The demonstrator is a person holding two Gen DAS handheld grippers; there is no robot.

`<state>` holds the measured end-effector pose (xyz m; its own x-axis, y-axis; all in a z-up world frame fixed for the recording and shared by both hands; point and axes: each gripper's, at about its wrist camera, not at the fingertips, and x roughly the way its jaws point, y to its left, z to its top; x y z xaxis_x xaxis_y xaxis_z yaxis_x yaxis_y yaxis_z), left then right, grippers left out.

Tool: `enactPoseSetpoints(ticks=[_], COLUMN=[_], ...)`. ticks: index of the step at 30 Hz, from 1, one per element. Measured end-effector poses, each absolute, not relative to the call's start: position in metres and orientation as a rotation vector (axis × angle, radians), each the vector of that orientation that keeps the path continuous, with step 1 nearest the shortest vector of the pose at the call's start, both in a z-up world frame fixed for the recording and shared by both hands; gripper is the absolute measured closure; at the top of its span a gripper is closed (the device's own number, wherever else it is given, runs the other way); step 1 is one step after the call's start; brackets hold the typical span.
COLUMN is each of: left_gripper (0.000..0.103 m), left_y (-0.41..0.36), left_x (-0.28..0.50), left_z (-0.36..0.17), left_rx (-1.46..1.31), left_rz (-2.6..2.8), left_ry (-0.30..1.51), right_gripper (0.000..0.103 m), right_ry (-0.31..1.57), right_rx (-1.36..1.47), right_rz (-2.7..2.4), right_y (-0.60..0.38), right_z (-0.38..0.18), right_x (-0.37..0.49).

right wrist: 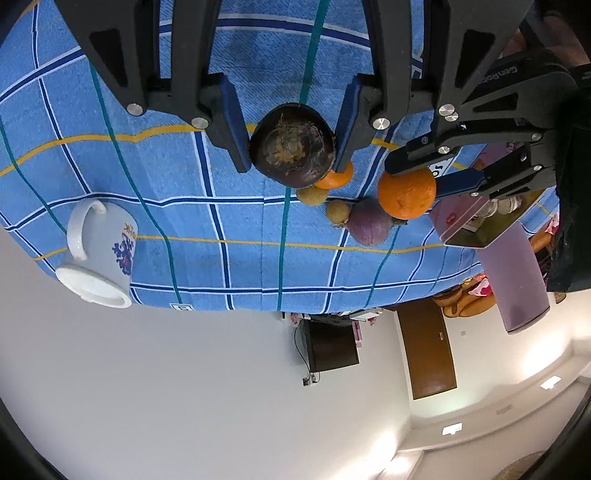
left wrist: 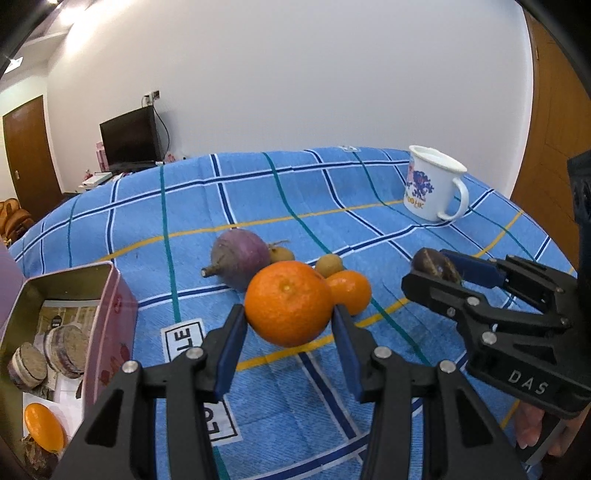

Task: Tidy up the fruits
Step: 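Close the left tool on the large orange and lift it off the cloth, then carry the large orange and the dark fruit over the pink tin with both tools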

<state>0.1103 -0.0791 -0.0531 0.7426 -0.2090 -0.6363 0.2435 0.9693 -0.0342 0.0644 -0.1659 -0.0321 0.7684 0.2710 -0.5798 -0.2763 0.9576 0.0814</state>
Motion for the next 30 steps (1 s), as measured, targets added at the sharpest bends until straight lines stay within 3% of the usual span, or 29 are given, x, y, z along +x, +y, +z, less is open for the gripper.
enactPoseSetpoints(ticks=[30], left_gripper=[0.054], left_y=[-0.077], left_x=[0.084], left_z=[-0.038], left_rx=[0.061], left_rz=[-0.212], left_ry=[0.539], right_gripper=[0.057], right_ry=[0.519], right_rx=[-0.038], right_rz=[0.314], right_y=[-0.162], right_z=[-0.023], right_x=[0.046])
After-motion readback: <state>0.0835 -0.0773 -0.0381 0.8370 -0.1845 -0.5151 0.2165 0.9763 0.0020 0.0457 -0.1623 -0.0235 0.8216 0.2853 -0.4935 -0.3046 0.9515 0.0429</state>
